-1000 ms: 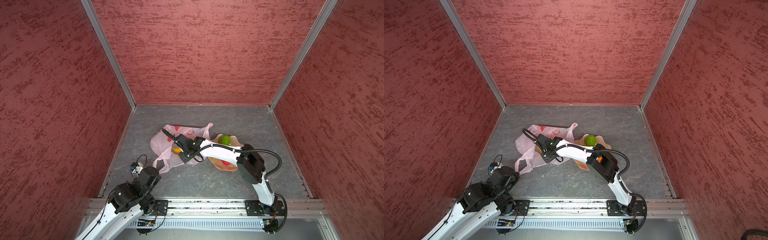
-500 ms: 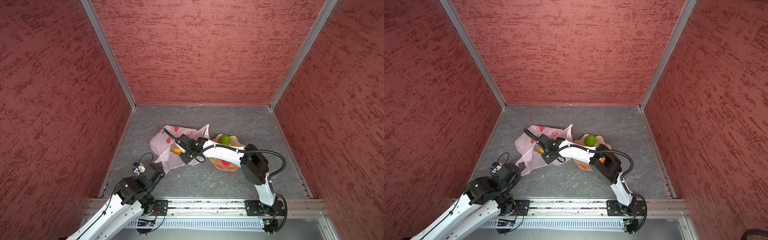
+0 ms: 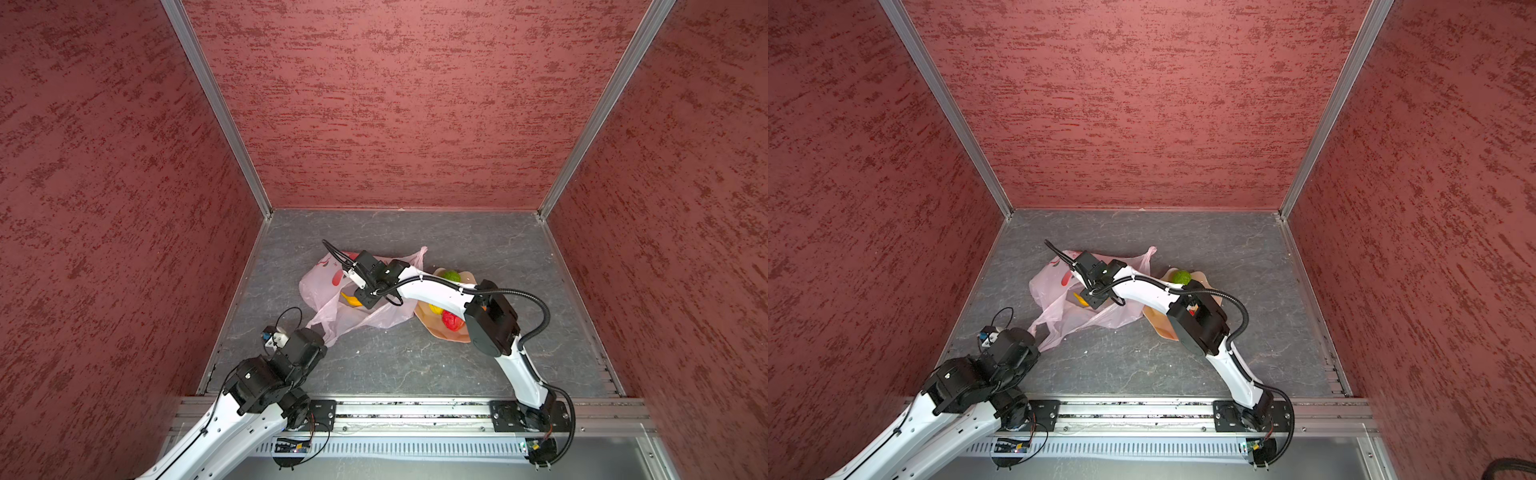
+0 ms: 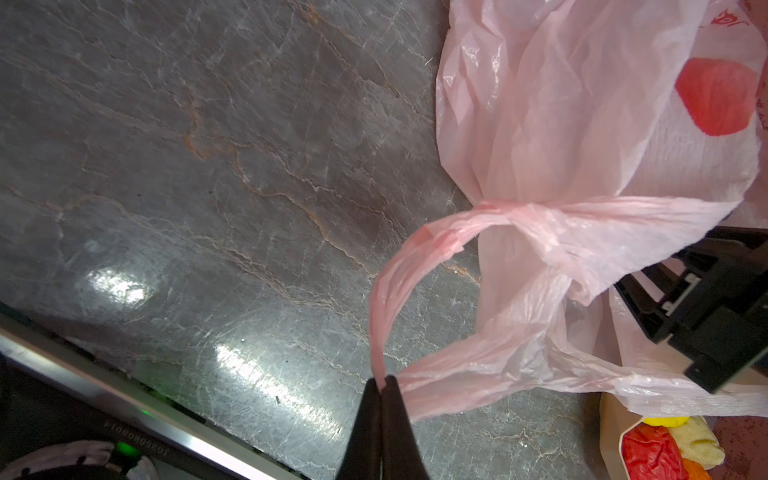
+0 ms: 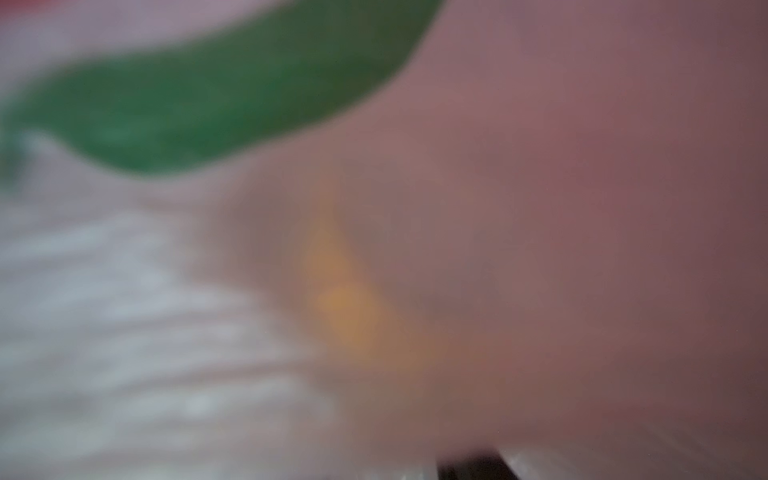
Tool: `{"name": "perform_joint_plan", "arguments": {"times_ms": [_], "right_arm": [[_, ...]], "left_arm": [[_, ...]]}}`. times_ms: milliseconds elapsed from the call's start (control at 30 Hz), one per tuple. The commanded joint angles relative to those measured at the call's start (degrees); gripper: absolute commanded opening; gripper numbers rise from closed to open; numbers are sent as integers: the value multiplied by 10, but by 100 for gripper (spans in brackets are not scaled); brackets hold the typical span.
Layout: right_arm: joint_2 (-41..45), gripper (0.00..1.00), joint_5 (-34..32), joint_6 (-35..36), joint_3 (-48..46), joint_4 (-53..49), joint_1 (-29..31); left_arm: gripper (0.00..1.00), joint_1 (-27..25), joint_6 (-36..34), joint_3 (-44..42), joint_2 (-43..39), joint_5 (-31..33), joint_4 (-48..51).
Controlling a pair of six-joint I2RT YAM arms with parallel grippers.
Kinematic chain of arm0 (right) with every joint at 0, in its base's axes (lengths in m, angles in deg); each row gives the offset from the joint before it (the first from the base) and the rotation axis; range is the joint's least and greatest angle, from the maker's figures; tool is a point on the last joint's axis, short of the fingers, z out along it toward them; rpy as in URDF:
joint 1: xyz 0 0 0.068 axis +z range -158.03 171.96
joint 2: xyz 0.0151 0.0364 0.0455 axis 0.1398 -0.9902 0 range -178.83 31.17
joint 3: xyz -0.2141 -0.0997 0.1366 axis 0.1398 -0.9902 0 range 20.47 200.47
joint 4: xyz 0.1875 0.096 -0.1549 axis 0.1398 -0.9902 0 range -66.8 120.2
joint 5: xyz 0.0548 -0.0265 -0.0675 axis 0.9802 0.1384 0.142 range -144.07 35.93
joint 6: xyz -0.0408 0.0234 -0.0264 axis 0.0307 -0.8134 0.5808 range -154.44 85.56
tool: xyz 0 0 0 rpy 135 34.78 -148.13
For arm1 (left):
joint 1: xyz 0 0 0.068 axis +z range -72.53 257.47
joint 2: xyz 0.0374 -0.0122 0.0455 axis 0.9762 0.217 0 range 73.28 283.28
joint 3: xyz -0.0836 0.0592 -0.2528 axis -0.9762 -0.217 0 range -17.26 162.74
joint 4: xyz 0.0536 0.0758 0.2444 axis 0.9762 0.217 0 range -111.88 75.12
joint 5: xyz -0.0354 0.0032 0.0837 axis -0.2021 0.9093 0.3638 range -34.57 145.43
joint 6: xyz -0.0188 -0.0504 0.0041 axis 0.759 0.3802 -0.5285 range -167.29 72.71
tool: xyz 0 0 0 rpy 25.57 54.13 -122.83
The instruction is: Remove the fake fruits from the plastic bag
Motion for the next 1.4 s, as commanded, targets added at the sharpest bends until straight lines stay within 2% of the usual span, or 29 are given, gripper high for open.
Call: {"name": "perform_joint_plan", "arguments": {"times_ms": [0, 467, 733, 867, 1067, 1367], "right_arm": [[-7, 40, 13, 46, 25, 0, 2], [-35, 48, 5, 89, 31, 4, 3], [-54, 59, 11, 97, 47, 13, 3], [-68, 61, 16, 111, 65, 9, 3], [-88, 60, 19, 123, 82, 3, 3], [-113, 49, 39, 125, 100, -10, 3]], "left_arm": [[0, -2, 3, -12, 0, -17, 50], [0, -2, 8, -47, -10, -29, 25], [0, -4, 10, -55, -29, -36, 34], [0, -5, 7, -54, -23, -38, 31], [0, -6, 8, -54, -27, -37, 31], [0, -6, 7, -52, -29, -33, 33]]}}
